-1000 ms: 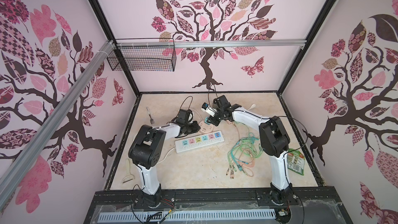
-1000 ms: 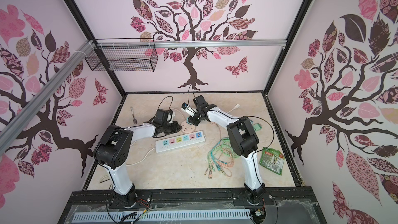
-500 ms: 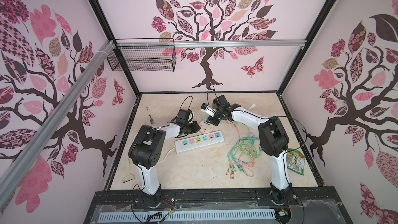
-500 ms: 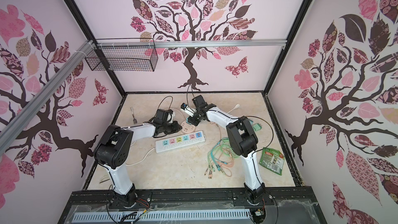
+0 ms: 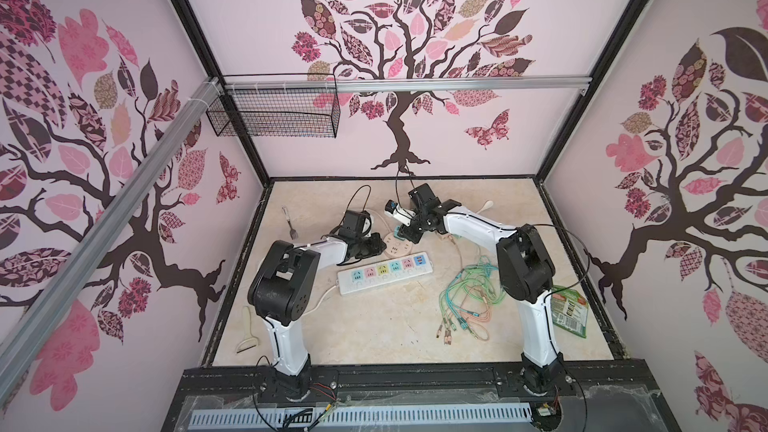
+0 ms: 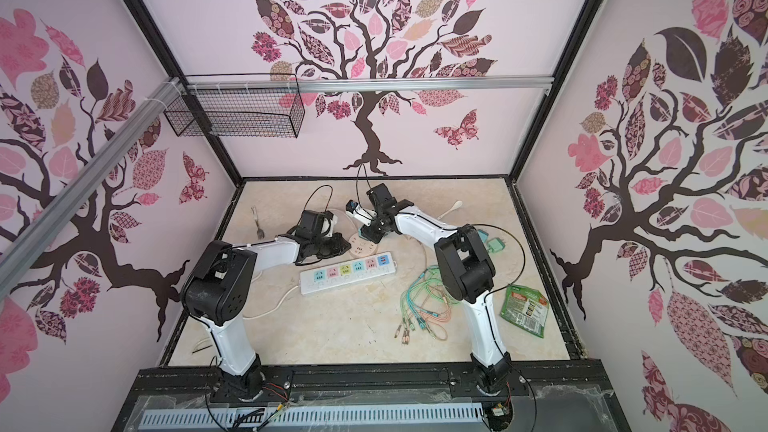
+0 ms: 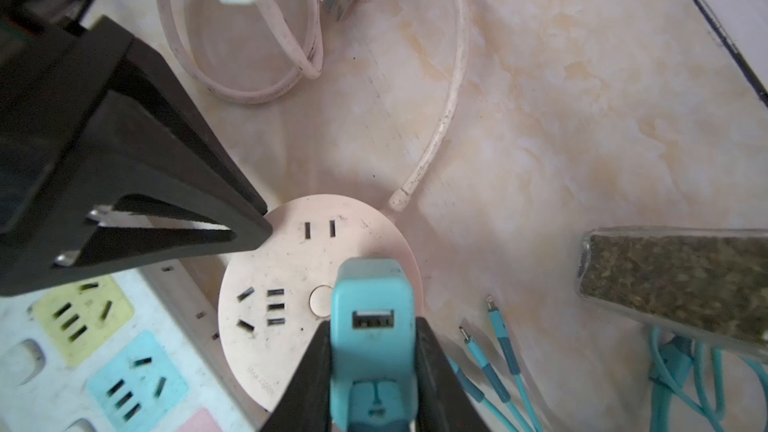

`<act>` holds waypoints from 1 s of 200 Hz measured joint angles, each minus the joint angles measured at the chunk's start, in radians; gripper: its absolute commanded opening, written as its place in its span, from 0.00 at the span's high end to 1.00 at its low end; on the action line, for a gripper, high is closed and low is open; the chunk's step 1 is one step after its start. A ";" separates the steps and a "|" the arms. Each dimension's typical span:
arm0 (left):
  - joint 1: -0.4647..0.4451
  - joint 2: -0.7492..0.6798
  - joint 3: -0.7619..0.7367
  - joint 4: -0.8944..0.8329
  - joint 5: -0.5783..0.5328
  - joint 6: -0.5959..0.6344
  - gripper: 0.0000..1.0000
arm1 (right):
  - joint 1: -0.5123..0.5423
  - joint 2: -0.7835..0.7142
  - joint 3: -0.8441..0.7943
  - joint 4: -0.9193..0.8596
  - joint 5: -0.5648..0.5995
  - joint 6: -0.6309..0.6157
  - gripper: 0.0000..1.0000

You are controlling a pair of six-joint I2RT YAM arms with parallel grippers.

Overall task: Insert the plug
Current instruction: 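Align the teal plug's prongs with the pink socket's slots and lower it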

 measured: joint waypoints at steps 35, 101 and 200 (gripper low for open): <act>0.003 0.000 0.000 0.000 0.000 0.000 0.84 | 0.002 0.015 0.010 -0.006 0.007 -0.011 0.89; 0.005 0.000 0.000 0.000 0.000 0.003 0.84 | 0.008 0.016 0.012 -0.011 0.022 -0.021 0.89; 0.005 0.000 0.000 0.000 0.000 0.016 0.84 | 0.016 0.030 0.042 -0.043 0.047 -0.026 0.88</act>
